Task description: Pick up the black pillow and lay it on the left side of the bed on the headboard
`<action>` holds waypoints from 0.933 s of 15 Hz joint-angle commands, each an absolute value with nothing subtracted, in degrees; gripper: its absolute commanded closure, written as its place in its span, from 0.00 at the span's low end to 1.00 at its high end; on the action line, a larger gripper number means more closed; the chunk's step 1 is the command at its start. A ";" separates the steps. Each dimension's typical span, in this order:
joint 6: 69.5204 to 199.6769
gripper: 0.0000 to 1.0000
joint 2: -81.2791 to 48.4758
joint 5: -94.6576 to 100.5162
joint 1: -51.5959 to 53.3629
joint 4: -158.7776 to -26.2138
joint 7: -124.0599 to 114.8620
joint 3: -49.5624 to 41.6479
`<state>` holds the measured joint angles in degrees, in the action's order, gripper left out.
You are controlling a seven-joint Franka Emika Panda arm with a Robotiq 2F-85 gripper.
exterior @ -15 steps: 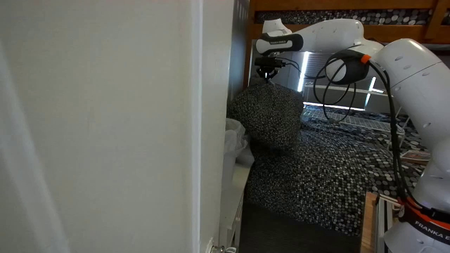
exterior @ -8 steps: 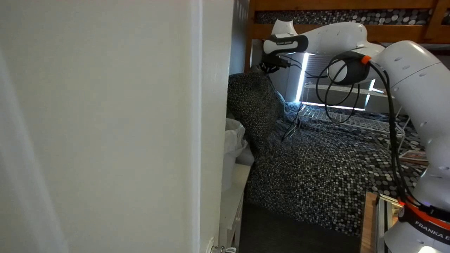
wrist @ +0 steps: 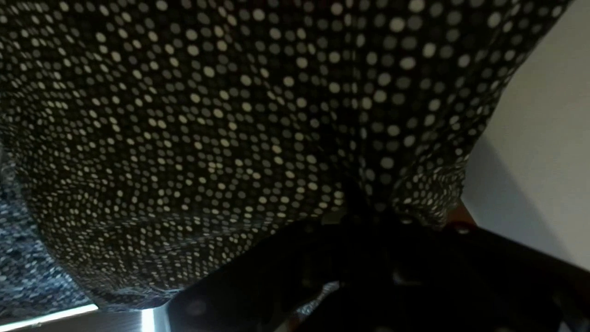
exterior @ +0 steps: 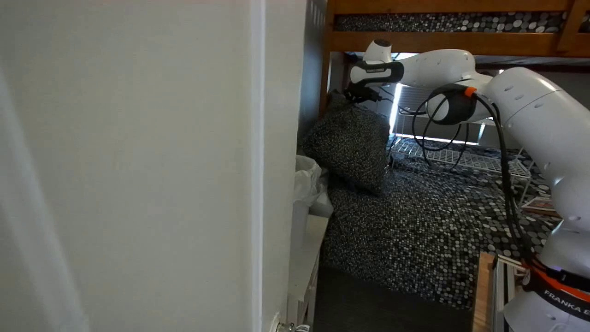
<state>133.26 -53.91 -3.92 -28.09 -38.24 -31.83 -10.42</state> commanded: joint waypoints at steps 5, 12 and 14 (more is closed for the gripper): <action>127.74 0.64 -62.45 -8.48 -28.92 -28.84 -32.68 -8.57; 106.28 0.10 -55.24 1.68 -23.51 -35.03 -36.80 -16.52; 102.31 0.00 -54.56 5.05 -21.52 -36.01 -35.70 -18.47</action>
<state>107.07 -56.97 0.77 -24.67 -32.09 -35.65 -15.46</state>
